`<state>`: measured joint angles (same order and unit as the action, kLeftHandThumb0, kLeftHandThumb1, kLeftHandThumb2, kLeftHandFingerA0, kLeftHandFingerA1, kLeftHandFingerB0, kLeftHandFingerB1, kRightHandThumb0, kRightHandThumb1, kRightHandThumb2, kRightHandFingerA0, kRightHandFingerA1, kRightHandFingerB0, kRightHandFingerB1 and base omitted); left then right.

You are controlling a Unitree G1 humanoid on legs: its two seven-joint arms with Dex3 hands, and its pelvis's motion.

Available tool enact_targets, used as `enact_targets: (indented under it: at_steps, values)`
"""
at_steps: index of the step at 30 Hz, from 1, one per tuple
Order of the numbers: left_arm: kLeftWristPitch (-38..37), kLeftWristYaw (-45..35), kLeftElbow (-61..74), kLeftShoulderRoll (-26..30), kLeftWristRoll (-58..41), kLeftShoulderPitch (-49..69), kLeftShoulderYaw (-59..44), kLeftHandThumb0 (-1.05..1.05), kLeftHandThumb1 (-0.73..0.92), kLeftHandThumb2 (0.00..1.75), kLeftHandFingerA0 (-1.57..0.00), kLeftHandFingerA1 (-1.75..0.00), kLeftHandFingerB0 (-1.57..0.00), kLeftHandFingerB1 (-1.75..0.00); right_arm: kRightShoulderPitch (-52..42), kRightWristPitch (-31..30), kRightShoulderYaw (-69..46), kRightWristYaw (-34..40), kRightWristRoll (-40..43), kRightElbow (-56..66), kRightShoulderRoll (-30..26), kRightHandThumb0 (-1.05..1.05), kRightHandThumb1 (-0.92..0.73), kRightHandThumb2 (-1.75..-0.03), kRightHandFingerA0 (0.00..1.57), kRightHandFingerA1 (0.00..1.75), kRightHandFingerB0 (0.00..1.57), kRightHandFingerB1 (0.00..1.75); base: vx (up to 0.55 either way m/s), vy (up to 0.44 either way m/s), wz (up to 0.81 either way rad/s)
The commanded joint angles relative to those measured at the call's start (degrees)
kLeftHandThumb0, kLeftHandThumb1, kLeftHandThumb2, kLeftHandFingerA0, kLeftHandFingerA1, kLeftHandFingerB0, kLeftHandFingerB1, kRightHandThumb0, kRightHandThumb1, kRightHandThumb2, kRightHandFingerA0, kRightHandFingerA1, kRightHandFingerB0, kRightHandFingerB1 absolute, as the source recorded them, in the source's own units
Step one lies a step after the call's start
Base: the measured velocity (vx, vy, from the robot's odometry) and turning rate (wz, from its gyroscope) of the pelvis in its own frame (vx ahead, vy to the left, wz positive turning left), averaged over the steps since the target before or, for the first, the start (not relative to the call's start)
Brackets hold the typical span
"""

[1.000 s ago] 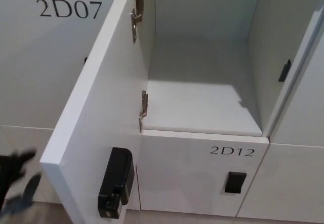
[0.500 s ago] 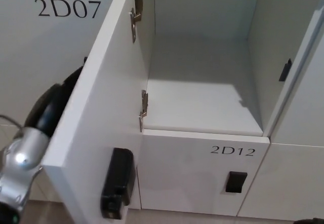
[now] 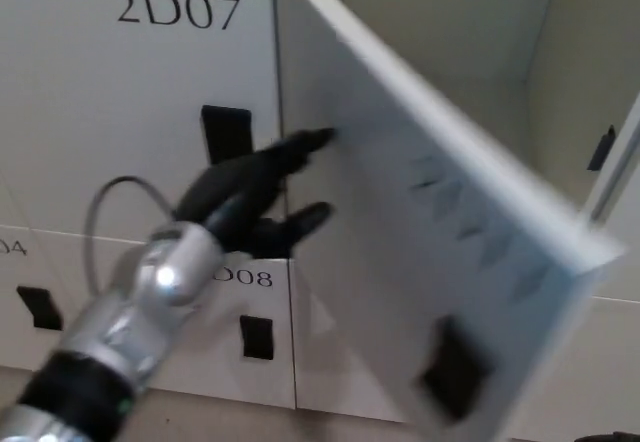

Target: The robot uses its left hand to push the door of an open cabinet towards the right and closes it

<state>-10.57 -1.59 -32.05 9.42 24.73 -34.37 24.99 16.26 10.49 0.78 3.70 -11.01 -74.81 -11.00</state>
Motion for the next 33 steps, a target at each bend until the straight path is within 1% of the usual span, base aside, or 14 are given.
enact_targets:
  at_steps: [1, 2, 3, 5, 8, 15, 20, 21, 24, 25, 26, 27, 29, 33]
  values:
    - [4.86, -15.89, 14.17, -31.44, 5.02, -15.94, 23.29, -0.26, 0.79, 1.25, -0.07, -0.52, -0.04, -0.49, -3.18, 2.96, 0.62, 1.21, -0.25, 0.38, 2.34, -0.55, -0.88, -0.66, 0.32, 0.35, 0.29, 0.31, 0.00, 0.000, 0.00]
    - [5.07, -15.91, 16.58, -32.38, 5.23, -15.04, 24.89, -0.26, 0.79, 1.25, -0.07, -0.52, -0.04, -0.49, -3.36, 3.33, 0.66, 1.23, -0.28, 0.46, 2.44, -0.55, -0.88, -0.66, 0.32, 0.35, 0.29, 0.31, 0.00, 0.000, 0.00]
    - [4.89, -16.67, 20.00, -31.23, 5.60, -11.93, 27.58, -0.47, 0.91, 1.02, -0.04, -0.42, -0.01, -0.36, -3.50, 3.27, 0.66, 1.28, -0.33, 0.53, 1.99, -0.55, -0.88, -0.66, 0.32, 0.35, 0.29, 0.31, 0.00, 0.006, -0.09]
    - [5.23, -17.46, 21.41, -29.92, 5.88, -9.51, 28.98, -0.49, 0.92, 1.01, 0.00, -0.28, 0.00, -0.23, -4.02, 3.37, 0.78, 1.20, -0.49, 0.55, 1.57, -0.55, -0.88, -0.66, 0.32, 0.35, 0.29, 0.31, 0.01, -0.001, -0.05]
    - [6.14, -19.53, 22.14, -25.94, 6.81, -5.22, 31.01, -0.69, 0.92, 1.23, 0.00, 0.00, 0.00, 0.00, -5.69, 3.89, 1.02, 1.13, -0.64, 0.52, 1.49, -0.55, -0.88, -0.66, 0.32, 0.35, 0.29, 0.31, 0.00, 0.000, 0.00]
    - [8.67, -23.26, 22.35, -19.38, 5.56, -5.80, 27.99, -0.83, 0.90, 1.14, 0.00, -0.10, 0.00, -0.10, -5.09, 3.90, 0.61, 0.85, 0.07, 0.57, 1.69, -0.55, -0.88, -0.66, 0.32, 0.35, 0.29, 0.31, 0.00, 0.000, 0.00]
    - [10.86, -26.22, 29.35, -12.60, 2.89, -1.02, 24.86, -0.83, 0.90, 0.91, 0.00, -0.20, 0.00, -0.21, -5.60, 4.07, 0.56, 0.61, 0.16, 0.54, 1.27, -0.55, -0.88, -0.66, 0.32, 0.35, 0.29, 0.31, 0.00, 0.000, 0.00]
    - [10.53, -25.92, 31.32, -9.62, 2.41, 1.86, 23.85, -0.80, 0.90, 1.12, -0.02, -0.30, -0.02, -0.30, -5.79, 4.10, 0.57, 0.59, 0.16, 0.49, 1.25, -0.55, -0.88, -0.66, 0.32, 0.35, 0.29, 0.31, 0.00, 0.000, 0.00]
    - [9.87, -24.46, 35.28, -3.29, 1.08, 9.49, 21.55, -0.88, 0.86, 1.03, -0.07, -0.35, -0.06, -0.37, -7.14, 4.54, 0.61, 0.53, 0.12, 0.39, 1.00, -0.55, -0.88, -0.66, 0.32, 0.35, 0.29, 0.31, 0.00, 0.000, 0.00]
    - [9.62, -23.75, 35.76, -1.21, 0.34, 12.44, 20.41, -0.76, 0.92, 0.74, -0.20, -0.32, -0.15, -0.28, -6.33, -1.54, 1.31, 3.30, -0.88, -0.58, 0.92, -0.97, -0.68, -0.84, 0.41, 0.51, 0.41, 0.51, 0.00, 0.000, 0.00]
    - [9.50, -23.36, 36.12, 0.16, -0.13, 14.42, 19.60, -0.76, 0.92, 0.74, -0.20, -0.32, -0.15, -0.28, -5.66, -6.12, 1.84, 5.38, -1.63, -1.31, 0.87, -0.97, -0.68, -0.84, 0.41, 0.51, 0.41, 0.51, 0.00, 0.000, 0.00]
    - [7.81, -22.21, 35.29, 2.13, -1.72, 17.20, 17.58, -0.72, 0.91, 0.73, -0.25, -0.35, -0.18, -0.29, -6.14, -4.52, 1.20, 4.06, -0.87, -1.12, 0.67, -0.52, -0.83, -0.65, 0.31, 0.35, 0.30, 0.32, 0.00, 0.000, 0.00]
    - [5.75, -20.46, 33.81, 5.95, -4.02, 22.50, 13.45, -0.75, 0.92, 0.73, -0.22, -0.35, -0.19, -0.28, -7.49, 0.75, 0.18, 0.41, 0.60, -0.38, 0.35, -0.50, -0.86, -0.66, 0.33, 0.36, 0.27, 0.31, 0.00, 0.000, 0.00]
    - [1.12, -16.88, 28.18, 10.62, -5.76, 28.69, 7.47, -0.72, 0.92, 0.73, -0.25, -0.34, -0.20, -0.29, -7.13, 0.18, 0.81, 0.47, -0.09, -0.63, 0.12, -0.52, -0.86, -0.65, 0.34, 0.36, 0.27, 0.31, 0.00, 0.000, 0.00]
